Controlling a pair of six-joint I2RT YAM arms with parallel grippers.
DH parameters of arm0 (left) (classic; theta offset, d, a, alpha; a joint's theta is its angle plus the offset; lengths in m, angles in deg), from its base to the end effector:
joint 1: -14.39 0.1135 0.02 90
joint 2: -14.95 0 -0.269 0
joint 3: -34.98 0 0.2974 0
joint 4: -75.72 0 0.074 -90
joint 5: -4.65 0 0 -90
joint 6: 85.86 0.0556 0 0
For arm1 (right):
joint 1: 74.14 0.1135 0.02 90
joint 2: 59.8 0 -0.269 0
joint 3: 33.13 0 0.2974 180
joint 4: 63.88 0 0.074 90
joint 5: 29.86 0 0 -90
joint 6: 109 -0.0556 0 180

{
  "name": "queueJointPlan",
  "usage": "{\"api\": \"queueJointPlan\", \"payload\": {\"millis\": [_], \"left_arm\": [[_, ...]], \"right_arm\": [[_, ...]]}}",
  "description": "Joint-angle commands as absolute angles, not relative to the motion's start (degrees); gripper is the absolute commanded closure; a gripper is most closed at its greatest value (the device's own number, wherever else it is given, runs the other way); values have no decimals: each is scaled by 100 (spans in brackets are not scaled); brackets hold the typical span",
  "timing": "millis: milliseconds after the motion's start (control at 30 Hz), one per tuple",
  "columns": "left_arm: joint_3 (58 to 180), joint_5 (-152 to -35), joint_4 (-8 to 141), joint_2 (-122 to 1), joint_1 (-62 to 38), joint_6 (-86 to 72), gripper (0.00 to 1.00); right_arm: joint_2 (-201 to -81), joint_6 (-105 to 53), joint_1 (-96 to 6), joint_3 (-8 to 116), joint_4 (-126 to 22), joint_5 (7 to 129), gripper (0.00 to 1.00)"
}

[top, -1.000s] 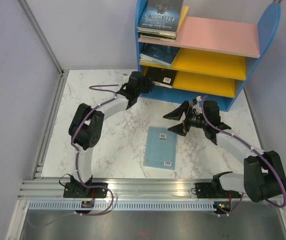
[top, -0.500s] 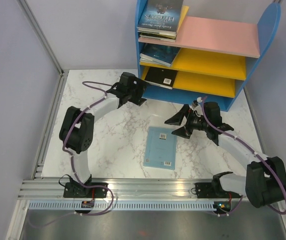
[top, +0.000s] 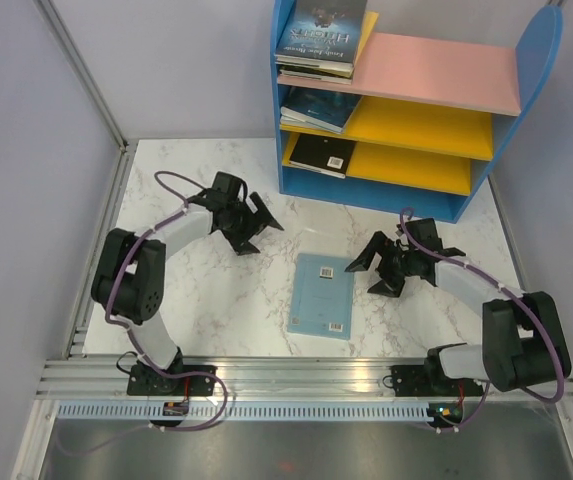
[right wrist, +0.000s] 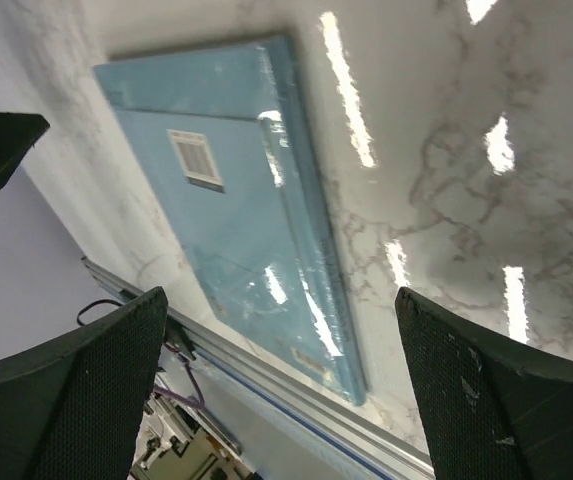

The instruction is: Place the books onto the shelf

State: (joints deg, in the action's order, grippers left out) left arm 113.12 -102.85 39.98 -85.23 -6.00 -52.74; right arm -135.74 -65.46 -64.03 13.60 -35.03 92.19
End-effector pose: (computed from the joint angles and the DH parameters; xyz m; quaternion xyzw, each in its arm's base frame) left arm 0.3794 -0.1588 0.1592 -0.2572 0.9150 -0.2854 0.1230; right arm 0.2688 0.0779 0.1265 0.2161 0.9016 0.3590 0.1071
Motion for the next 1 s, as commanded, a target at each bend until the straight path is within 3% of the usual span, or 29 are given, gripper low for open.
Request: {"api": "queueJointPlan", "payload": {"millis": [0,233,467,633,733,767,833,867,900,967], "left_arm": [[10894,-11233,3815,-8910,-855,-4263,5],[10340,-11364,3999,-9174,-1452,-4042,6],[9892,-12094,5282,-9500,-2041,-4665,6],[9567,-12130,5757,-9115,-2095,-4965,6],[9364,-12069,5801,-8956,-2095,-5052,6],[9312,-12060,5793,-8842,-2095,-5070,6],[9250,-11981,5767,-8648,-2060,-5114,6],[9267,-11937,5705,-8404,-2033,-5114,6],[9267,-11876,5635,-8279,-1998,-5088,6],[9355,-11726,5424,-7990,-1867,-5027,5]], "right_arm": [[-13687,-6277,-6403,1069,-3448,8756,2],[-14083,-6769,-5982,225,-4879,8853,2],[-15093,-7533,-4953,-258,-7065,9072,5],[-14445,-7719,-4953,-620,-7290,9055,25],[-13777,-7693,-4953,-515,-6826,8932,44],[-13619,-7684,-4953,-462,-6554,8862,61],[-13214,-7675,-4953,-278,-6289,8809,78],[-13091,-7666,-4970,-190,-6036,8800,94],[-12881,-7666,-4970,-6,-5911,8817,100],[-12704,-7710,-5093,197,-5657,8870,100]]}}
